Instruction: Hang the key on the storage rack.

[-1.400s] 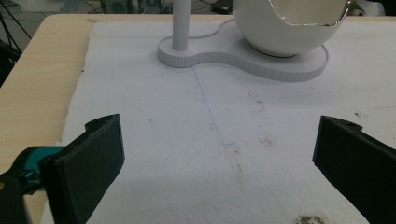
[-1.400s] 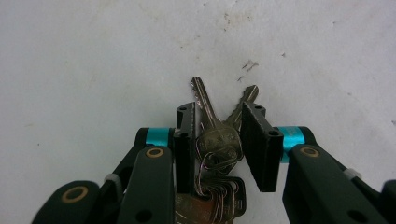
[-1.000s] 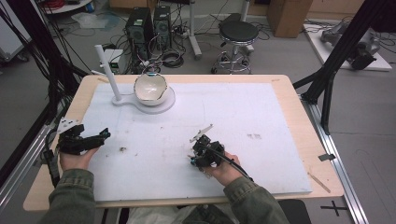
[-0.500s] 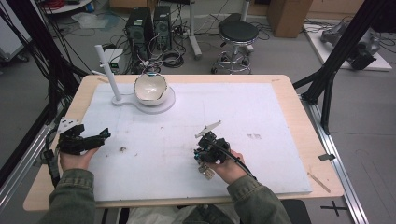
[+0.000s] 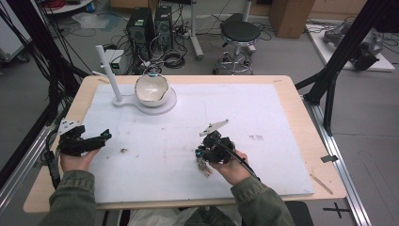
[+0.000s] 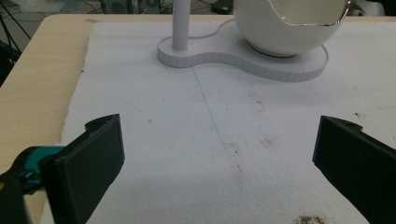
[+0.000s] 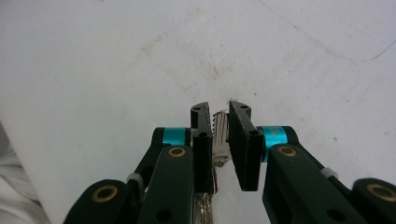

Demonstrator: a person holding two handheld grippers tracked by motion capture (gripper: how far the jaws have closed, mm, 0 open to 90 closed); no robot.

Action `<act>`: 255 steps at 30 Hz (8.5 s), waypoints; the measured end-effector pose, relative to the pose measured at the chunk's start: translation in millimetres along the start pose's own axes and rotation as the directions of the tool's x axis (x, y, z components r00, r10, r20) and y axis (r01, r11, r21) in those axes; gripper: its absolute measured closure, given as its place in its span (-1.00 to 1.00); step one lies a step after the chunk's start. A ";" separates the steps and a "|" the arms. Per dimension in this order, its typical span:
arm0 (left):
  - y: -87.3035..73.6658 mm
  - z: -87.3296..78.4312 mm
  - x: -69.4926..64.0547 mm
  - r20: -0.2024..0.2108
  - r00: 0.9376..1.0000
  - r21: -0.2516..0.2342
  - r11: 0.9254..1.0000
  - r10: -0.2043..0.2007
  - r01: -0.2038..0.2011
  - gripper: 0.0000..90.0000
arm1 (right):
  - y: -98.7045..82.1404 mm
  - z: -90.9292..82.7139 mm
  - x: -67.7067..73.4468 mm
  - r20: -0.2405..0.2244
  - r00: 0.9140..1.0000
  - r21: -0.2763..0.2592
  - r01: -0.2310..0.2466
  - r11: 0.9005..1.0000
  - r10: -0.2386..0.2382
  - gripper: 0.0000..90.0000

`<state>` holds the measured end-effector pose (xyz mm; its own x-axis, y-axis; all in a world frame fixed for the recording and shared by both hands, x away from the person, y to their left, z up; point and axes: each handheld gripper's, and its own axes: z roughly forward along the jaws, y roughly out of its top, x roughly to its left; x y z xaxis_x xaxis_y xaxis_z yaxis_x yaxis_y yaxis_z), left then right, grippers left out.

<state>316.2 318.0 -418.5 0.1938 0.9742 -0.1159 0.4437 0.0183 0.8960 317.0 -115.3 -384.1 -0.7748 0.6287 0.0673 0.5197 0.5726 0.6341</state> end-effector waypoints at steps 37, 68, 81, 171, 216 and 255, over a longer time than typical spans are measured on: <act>0.0 0.4 -0.2 0.000 1.000 0.000 1.000 0.000 0.000 -0.94 | 33.8 -35.9 1.1 -0.083 0.996 -0.135 0.017 0.991 -0.029 0.78; 0.0 1.1 -0.1 0.002 1.000 -0.001 1.000 0.004 -0.004 -0.94 | 86.4 -41.2 -0.3 -0.150 0.987 -0.152 0.032 0.988 -0.055 0.77; 0.1 0.9 0.5 0.004 1.000 0.006 1.000 0.012 -0.012 -0.94 | 106.5 -35.9 -4.8 -0.185 0.982 -0.144 0.021 0.989 -0.047 0.77; -0.2 4.3 1.6 0.025 0.999 -0.003 1.000 -0.022 0.022 -0.94 | 305.0 50.2 8.7 -0.324 0.941 -0.105 0.062 0.993 -0.093 0.89; -0.1 7.1 3.8 0.042 0.998 -0.009 0.999 -0.038 0.039 -0.94 | 375.7 75.0 20.5 -0.251 0.967 -0.141 0.015 0.990 -0.050 0.97; 0.4 10.8 4.3 0.059 0.996 -0.015 0.997 -0.069 0.070 -0.94 | 395.8 117.5 20.3 -0.130 0.991 -0.174 -0.046 0.984 0.023 0.97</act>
<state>326.6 319.7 -423.3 0.2135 0.9557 -0.2026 0.4434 0.0900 0.8918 549.3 185.9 -222.3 -0.8028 0.5681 0.1812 0.4839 0.4431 0.7546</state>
